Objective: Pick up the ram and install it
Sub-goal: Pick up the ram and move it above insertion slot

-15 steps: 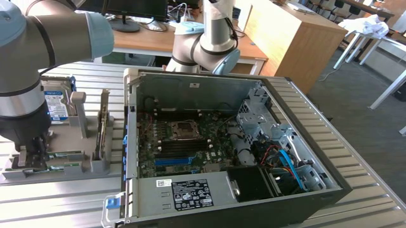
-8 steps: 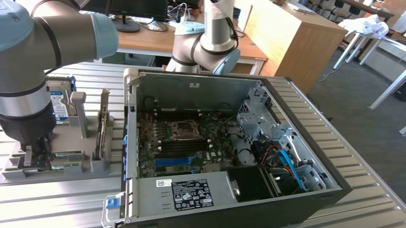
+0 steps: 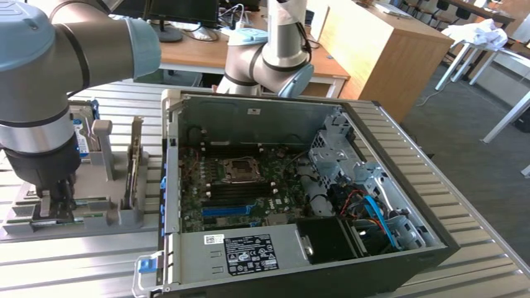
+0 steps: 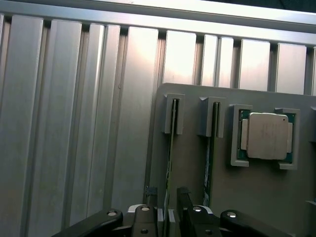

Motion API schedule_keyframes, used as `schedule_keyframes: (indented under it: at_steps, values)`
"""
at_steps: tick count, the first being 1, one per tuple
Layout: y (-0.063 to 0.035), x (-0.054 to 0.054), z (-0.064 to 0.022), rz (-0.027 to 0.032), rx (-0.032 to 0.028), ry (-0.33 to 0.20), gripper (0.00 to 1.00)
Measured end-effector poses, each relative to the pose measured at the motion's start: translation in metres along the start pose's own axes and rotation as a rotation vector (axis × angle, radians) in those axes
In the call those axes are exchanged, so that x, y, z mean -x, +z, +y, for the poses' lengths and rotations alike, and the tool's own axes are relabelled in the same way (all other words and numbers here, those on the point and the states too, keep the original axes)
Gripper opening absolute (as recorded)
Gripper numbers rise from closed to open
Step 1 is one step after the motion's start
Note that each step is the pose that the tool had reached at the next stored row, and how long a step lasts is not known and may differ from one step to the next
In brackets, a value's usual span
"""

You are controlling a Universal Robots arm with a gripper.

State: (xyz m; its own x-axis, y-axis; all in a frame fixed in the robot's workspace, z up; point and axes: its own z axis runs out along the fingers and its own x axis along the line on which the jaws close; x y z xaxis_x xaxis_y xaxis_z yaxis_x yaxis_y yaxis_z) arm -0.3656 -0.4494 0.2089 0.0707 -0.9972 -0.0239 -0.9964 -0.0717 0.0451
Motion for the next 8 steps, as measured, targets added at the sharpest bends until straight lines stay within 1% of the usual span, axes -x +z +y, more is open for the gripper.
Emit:
schedule_keyframes:
  at_steps: [4,8]
  values:
    - [0.0003,0.0,0.0,0.0001,0.0002,0.0,0.3]
    - [0.0033,-0.0001,-0.0002,0.0,0.0001,0.0,0.3]
